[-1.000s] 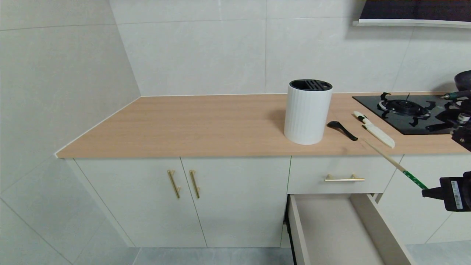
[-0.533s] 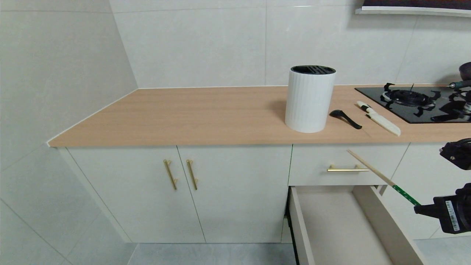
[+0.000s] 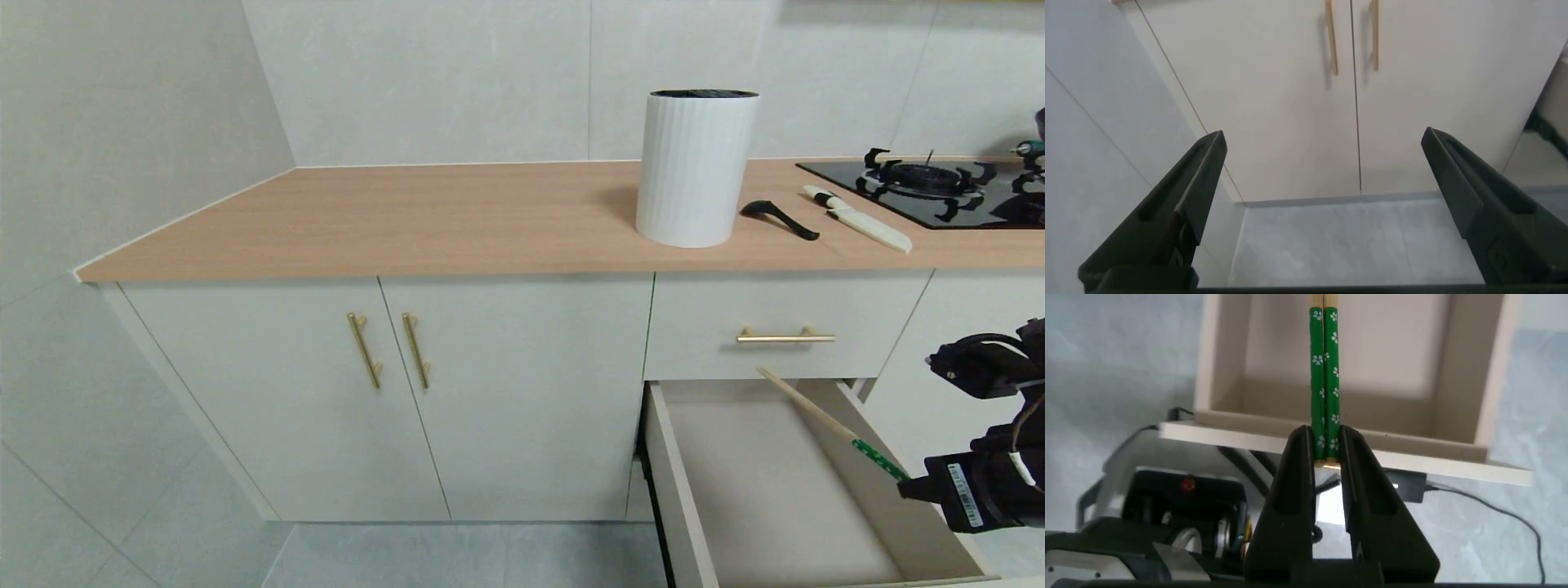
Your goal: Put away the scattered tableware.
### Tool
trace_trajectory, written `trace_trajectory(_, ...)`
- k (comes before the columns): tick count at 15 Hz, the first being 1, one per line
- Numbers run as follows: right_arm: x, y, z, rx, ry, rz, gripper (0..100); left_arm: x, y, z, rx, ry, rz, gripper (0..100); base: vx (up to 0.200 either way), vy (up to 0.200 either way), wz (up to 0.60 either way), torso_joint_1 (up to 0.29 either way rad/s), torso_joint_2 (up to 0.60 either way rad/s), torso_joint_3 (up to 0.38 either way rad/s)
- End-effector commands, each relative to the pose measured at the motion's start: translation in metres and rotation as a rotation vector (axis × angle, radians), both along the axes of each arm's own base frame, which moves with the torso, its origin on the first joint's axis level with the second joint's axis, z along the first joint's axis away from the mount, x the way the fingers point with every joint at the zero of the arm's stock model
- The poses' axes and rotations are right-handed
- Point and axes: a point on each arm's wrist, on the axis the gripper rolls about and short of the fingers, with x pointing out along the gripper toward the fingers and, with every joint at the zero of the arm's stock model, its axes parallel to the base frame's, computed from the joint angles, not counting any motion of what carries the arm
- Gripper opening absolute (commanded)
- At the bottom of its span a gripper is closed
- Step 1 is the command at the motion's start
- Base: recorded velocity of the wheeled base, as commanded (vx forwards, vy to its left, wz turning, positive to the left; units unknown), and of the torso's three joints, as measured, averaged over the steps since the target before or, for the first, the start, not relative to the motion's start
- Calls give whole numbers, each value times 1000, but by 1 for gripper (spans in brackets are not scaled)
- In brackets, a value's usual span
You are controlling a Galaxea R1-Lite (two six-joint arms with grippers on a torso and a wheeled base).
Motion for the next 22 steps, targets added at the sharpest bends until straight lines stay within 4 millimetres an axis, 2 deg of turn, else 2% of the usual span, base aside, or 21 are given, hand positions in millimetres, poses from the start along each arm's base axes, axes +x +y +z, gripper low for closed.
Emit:
trace_trajectory(1, 9, 2, -10, -12, 53, 1, 0, 0, 0, 0, 0, 2, 0, 100, 0, 0, 0, -115, 461, 349)
trace_trajectory(6, 24, 6, -29, -30, 133, -3, 0, 0, 0, 0, 0, 0, 0, 100, 0, 0, 0, -72, 442, 368)
trace_trajectory(10, 35, 9, -29, -14, 74, -4, 0, 0, 0, 0, 2, 0, 0, 100, 0, 0, 0, -17, 195, 172)
trace_trajectory(12, 54, 13, -27, 10, -24, -1, 0, 0, 0, 0, 0, 0, 2, 100, 0, 0, 0, 0, 0, 0)
trace_trajectory(16, 120, 29, -61, -15, 39, -17, 0, 0, 0, 0, 0, 2, 0, 100, 0, 0, 0, 0, 0, 0)
trace_trajectory(22, 163, 39, -134, -73, 206, -60, 0, 0, 0, 0, 0, 0, 0, 100, 0, 0, 0, 0, 0, 0)
